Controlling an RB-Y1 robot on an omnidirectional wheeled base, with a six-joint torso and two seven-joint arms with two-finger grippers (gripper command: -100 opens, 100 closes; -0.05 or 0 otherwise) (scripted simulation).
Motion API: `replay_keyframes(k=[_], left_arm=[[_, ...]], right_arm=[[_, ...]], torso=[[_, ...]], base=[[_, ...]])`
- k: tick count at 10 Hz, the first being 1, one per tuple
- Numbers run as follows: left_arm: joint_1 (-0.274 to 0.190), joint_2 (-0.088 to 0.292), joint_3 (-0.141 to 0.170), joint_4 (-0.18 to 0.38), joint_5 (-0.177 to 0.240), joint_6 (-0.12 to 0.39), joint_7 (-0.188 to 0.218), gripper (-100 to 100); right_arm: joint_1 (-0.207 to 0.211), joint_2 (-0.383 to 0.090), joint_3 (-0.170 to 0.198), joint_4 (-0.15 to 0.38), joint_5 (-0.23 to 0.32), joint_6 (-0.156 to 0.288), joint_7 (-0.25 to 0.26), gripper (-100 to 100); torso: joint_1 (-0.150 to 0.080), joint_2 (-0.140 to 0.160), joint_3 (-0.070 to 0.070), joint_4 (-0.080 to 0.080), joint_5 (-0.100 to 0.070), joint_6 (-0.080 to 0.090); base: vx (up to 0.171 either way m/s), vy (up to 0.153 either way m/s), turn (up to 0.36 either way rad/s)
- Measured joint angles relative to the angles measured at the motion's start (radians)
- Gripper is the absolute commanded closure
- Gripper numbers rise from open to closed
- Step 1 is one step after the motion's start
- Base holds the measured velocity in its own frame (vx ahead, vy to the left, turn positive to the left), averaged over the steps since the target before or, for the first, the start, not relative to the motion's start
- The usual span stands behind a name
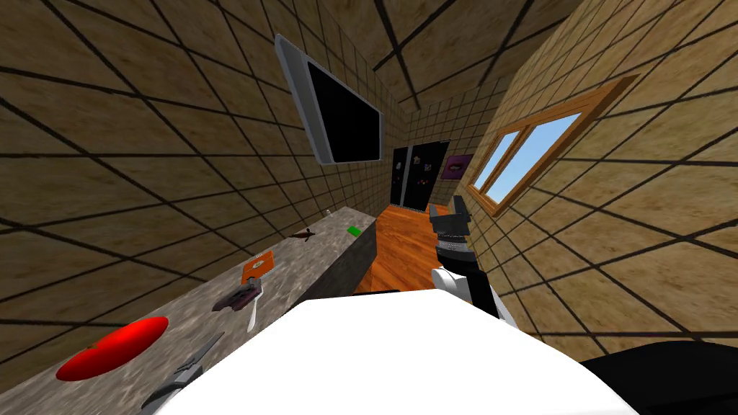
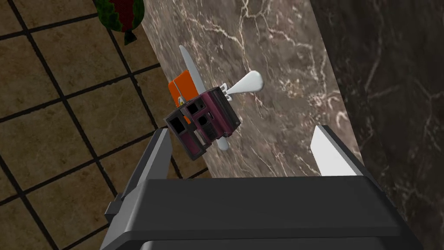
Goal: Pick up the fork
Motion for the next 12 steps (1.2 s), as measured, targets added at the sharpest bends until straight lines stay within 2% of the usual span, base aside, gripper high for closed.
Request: replay_keyframes(k=[3,4,9,12], left_arm=[[0.086,0.071,0.006,-0.003,0.005,0.040,0.058,-100],[0.094,0.086,0.002,0.006,0.004,0.049,0.070,-100],[0.204,0.207,0.000,0.006,0.005,0.119,0.155,-100],[0.252,0.274,-0.009,0.013,0.001,0.148,0.195,-100]], right_arm=[[0.000,0.000,0.000,0.000,0.000,0.000,0.000,0],[0.000,0.000,0.000,0.000,0.000,0.000,0.000,0],[0.000,0.000,0.000,0.000,0.000,0.000,0.000,0],[0.000,0.000,0.000,0.000,0.000,0.000,0.000,0]], torso=[[0.000,0.000,0.000,0.000,0.000,0.001],[0.000,0.000,0.000,0.000,0.000,0.000],[0.001,-0.001,0.000,0.000,0.000,0.001],[0.001,-0.001,0.000,0.000,0.000,-0.001]], base=[[-0.016,0.027,-0.291],[-0.013,0.041,-0.403],[-0.021,0.037,-0.284],[-0.029,0.040,-0.272]])
